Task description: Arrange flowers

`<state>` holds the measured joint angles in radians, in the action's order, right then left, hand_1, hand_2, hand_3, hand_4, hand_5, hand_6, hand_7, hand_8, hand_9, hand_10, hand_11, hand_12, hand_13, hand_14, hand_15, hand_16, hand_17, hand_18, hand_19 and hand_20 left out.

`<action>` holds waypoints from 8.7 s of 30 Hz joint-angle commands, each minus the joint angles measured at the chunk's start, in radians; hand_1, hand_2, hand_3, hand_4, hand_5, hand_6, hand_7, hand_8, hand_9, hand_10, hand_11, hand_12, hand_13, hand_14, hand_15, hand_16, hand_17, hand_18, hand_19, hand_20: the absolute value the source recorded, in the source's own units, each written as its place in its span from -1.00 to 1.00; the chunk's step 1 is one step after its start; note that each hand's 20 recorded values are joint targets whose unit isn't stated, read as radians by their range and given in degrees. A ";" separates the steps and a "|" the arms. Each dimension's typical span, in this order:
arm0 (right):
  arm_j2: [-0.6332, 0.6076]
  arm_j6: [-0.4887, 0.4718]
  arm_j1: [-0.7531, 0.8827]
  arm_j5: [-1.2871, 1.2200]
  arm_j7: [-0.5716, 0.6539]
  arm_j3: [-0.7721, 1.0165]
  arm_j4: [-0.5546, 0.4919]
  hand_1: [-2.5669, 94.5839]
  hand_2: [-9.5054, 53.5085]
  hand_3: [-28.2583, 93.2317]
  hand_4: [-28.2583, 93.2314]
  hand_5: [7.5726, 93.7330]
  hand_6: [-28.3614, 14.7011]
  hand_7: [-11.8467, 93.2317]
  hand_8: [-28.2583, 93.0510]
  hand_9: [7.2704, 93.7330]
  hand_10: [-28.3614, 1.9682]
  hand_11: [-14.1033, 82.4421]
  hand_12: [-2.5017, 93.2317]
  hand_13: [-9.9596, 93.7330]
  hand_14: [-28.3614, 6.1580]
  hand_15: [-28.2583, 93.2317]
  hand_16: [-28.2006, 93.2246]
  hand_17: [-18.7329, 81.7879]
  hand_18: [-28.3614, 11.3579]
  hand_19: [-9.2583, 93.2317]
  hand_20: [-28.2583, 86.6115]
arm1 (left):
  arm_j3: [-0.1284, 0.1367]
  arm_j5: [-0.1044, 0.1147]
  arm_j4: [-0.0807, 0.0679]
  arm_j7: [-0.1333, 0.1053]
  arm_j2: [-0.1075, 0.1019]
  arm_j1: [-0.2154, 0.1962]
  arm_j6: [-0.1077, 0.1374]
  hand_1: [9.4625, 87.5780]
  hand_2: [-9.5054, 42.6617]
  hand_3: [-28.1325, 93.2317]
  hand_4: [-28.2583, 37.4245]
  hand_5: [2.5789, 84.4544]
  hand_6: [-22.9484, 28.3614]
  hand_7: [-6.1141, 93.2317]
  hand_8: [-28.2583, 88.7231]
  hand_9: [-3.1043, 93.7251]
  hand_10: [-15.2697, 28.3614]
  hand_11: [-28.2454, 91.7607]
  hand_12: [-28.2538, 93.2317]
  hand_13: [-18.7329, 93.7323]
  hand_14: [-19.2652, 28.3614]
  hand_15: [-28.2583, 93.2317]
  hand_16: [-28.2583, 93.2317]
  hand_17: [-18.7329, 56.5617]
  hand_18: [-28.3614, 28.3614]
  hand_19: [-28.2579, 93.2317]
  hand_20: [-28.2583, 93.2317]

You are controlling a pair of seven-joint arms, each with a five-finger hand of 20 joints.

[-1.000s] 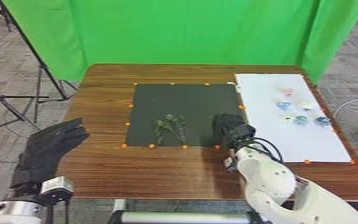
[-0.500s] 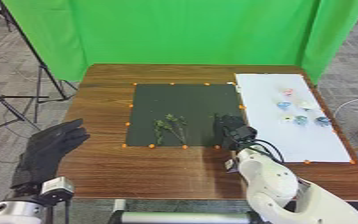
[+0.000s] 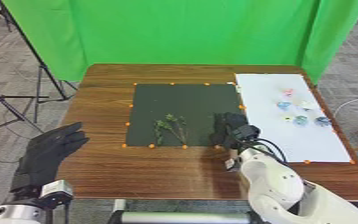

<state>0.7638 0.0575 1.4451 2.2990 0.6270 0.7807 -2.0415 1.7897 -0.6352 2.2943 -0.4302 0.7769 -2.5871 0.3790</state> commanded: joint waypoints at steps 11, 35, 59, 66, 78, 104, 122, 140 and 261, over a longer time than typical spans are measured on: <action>-0.048 -0.052 0.058 -0.148 -0.165 0.346 0.084 -0.30 -0.83 0.86 -0.94 0.16 0.08 -0.29 -0.75 0.14 -0.19 -0.09 -0.56 0.21 -0.09 0.65 -0.21 -0.20 -0.73 0.64 -0.42 | -0.012 0.043 0.008 -0.051 -0.033 -0.032 0.039 -0.54 -0.43 0.81 -0.57 0.10 0.46 -0.57 -0.66 -0.09 0.75 0.11 -0.35 -0.16 1.00 0.47 -0.73 -0.75 0.77 0.39 -0.28; -0.068 -0.178 0.075 0.027 -0.086 0.377 0.238 -0.33 -0.88 0.89 -0.97 0.01 0.10 -0.32 -0.77 -0.03 0.01 -0.32 -0.60 0.09 -0.20 0.62 -0.26 -0.24 -0.64 0.60 -0.29 | -0.019 -0.017 0.001 0.026 0.019 0.029 -0.011 -0.54 -0.43 0.81 -0.57 0.10 0.46 -0.57 -0.66 -0.09 0.74 0.11 -0.35 -0.16 1.00 0.47 -0.73 -0.76 0.77 0.38 -0.28; -0.062 -0.262 0.106 0.027 -0.018 0.422 0.271 -0.31 -0.89 0.93 -0.96 -0.01 0.06 -0.32 -0.77 -0.07 -0.09 -0.35 -0.59 0.06 -0.26 0.64 -0.28 -0.25 -0.63 0.62 -0.25 | -0.022 -0.051 -0.005 0.064 0.058 0.066 -0.044 -0.54 -0.43 0.81 -0.57 0.11 0.47 -0.57 -0.66 -0.09 0.74 0.11 -0.35 -0.16 1.00 0.47 -0.73 -0.75 0.77 0.39 -0.28; -0.056 -0.266 0.107 0.039 -0.019 0.415 0.286 -0.30 -0.89 0.94 -0.96 -0.01 0.06 -0.32 -0.77 -0.04 -0.10 -0.32 -0.59 0.07 -0.25 0.65 -0.28 -0.25 -0.62 0.62 -0.24 | -0.024 -0.054 -0.009 0.068 0.059 0.076 -0.050 -0.54 -0.43 0.81 -0.57 0.10 0.47 -0.57 -0.66 -0.09 0.74 0.12 -0.35 -0.16 1.00 0.47 -0.73 -0.76 0.77 0.39 -0.28; -0.045 -0.275 0.113 0.047 -0.009 0.408 0.300 -0.27 -0.89 0.93 -0.97 0.03 0.08 -0.31 -0.77 0.06 -0.06 -0.24 -0.59 0.10 -0.19 0.65 -0.27 -0.24 -0.62 0.64 -0.23 | -0.026 -0.060 -0.010 0.078 0.067 0.085 -0.056 -0.55 -0.43 0.81 -0.57 0.10 0.47 -0.57 -0.66 -0.09 0.74 0.12 -0.35 -0.16 1.00 0.47 -0.73 -0.76 0.77 0.39 -0.28; -0.079 -0.073 0.059 0.127 0.005 0.288 0.322 0.14 -0.90 0.68 -1.00 0.59 0.40 -0.12 -0.50 0.82 0.42 -0.25 -0.19 0.52 0.32 0.55 -0.03 -0.09 -0.48 0.72 -0.22 | 0.024 -0.052 -0.001 0.060 0.047 0.029 -0.055 -0.54 -0.43 0.81 -0.57 0.10 0.46 -0.57 -0.66 -0.09 0.74 0.12 -0.35 -0.17 1.00 0.47 -0.73 -0.76 0.77 0.39 -0.28; -0.020 0.025 -0.208 0.125 -0.099 0.074 0.162 0.16 -0.93 0.71 -1.00 0.65 0.35 -0.17 -0.41 0.84 0.42 -0.16 -0.12 0.54 0.22 0.63 -0.04 -0.08 -0.53 0.74 -0.20 | 0.104 -0.053 0.031 0.059 0.081 -0.054 -0.046 -0.55 -0.44 0.82 -0.57 0.10 0.47 -0.57 -0.66 -0.09 0.74 0.12 -0.35 -0.17 1.00 0.46 -0.73 -0.76 0.77 0.38 -0.28; 0.296 0.107 -0.471 0.074 -0.185 -0.309 0.258 0.16 -0.93 0.72 -1.00 0.66 0.33 -0.20 -0.39 0.83 0.42 -0.15 -0.11 0.54 0.24 0.64 -0.02 -0.08 -0.54 0.74 -0.20 | 0.130 -0.080 0.012 0.093 0.129 -0.020 -0.091 -0.55 -0.44 0.81 -0.57 0.10 0.46 -0.57 -0.66 -0.09 0.74 0.11 -0.35 -0.17 1.00 0.46 -0.73 -0.76 0.77 0.38 -0.28; -0.054 -0.041 0.317 -0.097 -0.075 0.578 -0.039 -0.27 -0.96 0.85 -1.00 0.04 -0.05 -0.41 -0.73 0.05 -0.29 -0.17 -0.59 0.05 -0.31 0.65 -0.29 -0.30 -0.70 0.68 -0.17 | 0.082 -0.086 0.025 0.083 0.129 -0.021 -0.064 -0.54 -0.49 0.81 -0.56 0.10 0.46 -0.56 -0.66 -0.08 0.75 0.15 -0.34 -0.16 1.00 0.48 -0.73 -0.76 0.77 0.38 -0.27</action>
<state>0.8089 -0.0130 1.4086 2.2157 0.4712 1.1188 -2.1338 1.8896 -0.7071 2.3111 -0.3665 0.8945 -2.6210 0.3213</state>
